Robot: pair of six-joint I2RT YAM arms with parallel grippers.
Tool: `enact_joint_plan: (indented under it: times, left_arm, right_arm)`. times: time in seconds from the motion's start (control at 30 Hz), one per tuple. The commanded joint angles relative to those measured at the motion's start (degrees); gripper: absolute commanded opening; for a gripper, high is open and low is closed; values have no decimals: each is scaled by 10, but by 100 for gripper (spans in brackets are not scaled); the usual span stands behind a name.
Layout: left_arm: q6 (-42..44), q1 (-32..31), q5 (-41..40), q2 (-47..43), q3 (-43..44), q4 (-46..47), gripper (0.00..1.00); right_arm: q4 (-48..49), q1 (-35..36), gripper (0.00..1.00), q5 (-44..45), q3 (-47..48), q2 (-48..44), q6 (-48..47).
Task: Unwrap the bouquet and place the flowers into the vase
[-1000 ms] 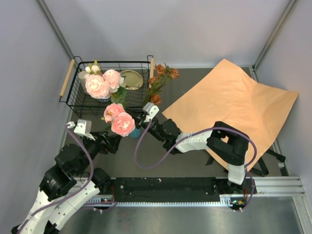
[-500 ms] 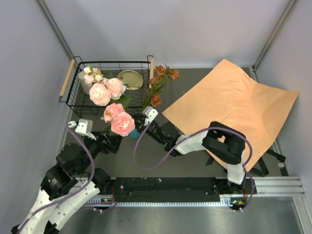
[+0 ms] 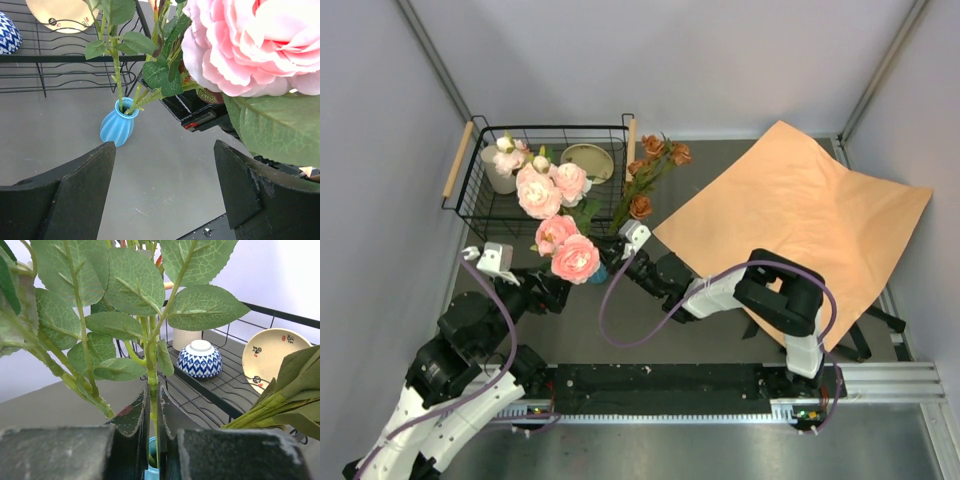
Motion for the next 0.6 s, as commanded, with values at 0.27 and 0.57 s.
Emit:
enact_joint_plan:
  times: [0.27, 0.57]
  left_arm:
    - [2, -1, 13, 7, -9, 39, 85]
    - [6, -1, 23, 8, -13, 40, 87]
  right_arm:
    - [143, -7, 10, 40, -4, 27, 10]
    - [144, -7, 23, 59, 16, 40, -16]
